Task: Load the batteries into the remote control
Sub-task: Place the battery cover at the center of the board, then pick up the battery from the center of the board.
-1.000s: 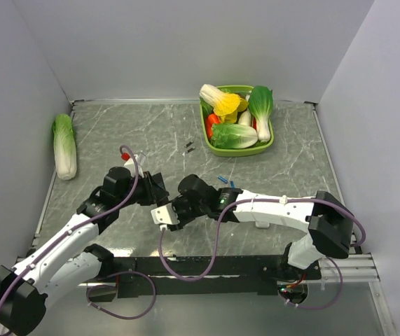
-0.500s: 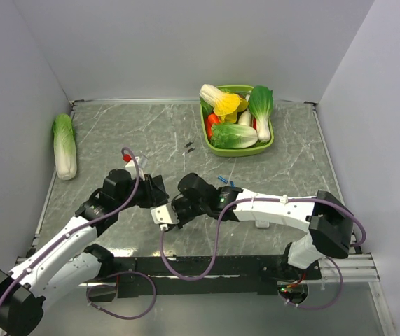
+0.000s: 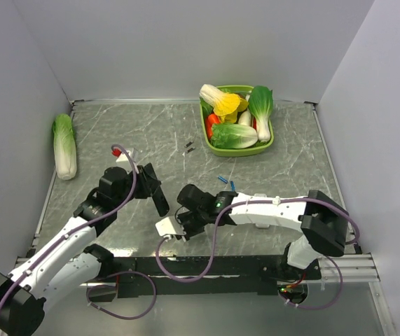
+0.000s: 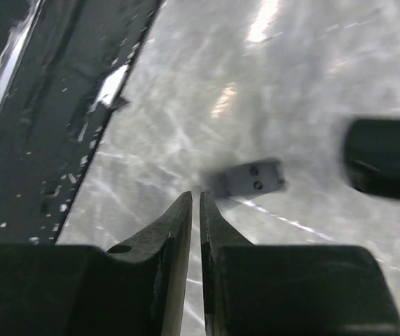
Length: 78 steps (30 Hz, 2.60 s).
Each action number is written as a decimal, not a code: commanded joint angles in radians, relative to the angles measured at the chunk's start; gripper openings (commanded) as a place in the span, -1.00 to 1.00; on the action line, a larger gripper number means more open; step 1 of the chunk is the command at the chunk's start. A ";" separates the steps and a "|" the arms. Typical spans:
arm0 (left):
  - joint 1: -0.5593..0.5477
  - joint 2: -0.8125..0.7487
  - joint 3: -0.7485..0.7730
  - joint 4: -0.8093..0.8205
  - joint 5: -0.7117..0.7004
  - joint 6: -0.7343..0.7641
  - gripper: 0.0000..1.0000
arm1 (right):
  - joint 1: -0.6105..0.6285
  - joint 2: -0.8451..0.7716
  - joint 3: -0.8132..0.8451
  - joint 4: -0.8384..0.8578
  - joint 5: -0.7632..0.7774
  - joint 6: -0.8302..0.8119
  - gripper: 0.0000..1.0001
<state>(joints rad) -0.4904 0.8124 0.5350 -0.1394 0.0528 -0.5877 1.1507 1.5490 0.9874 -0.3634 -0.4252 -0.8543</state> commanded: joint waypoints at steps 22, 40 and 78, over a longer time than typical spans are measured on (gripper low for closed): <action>0.006 -0.219 -0.227 0.254 -0.185 -0.193 -0.97 | -0.245 -0.363 -0.230 0.331 0.270 0.832 0.88; 0.006 -0.475 -0.467 0.405 0.016 -0.265 -0.98 | -0.631 -0.319 -0.194 0.112 0.385 1.155 0.61; 0.006 -0.390 -0.486 0.586 0.263 -0.204 -0.98 | -0.678 0.227 0.068 -0.039 0.520 1.166 -0.39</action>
<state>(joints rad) -0.4877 0.4210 0.0395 0.3599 0.2916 -0.7876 0.4831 1.7344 1.0229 -0.3916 0.0624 0.2962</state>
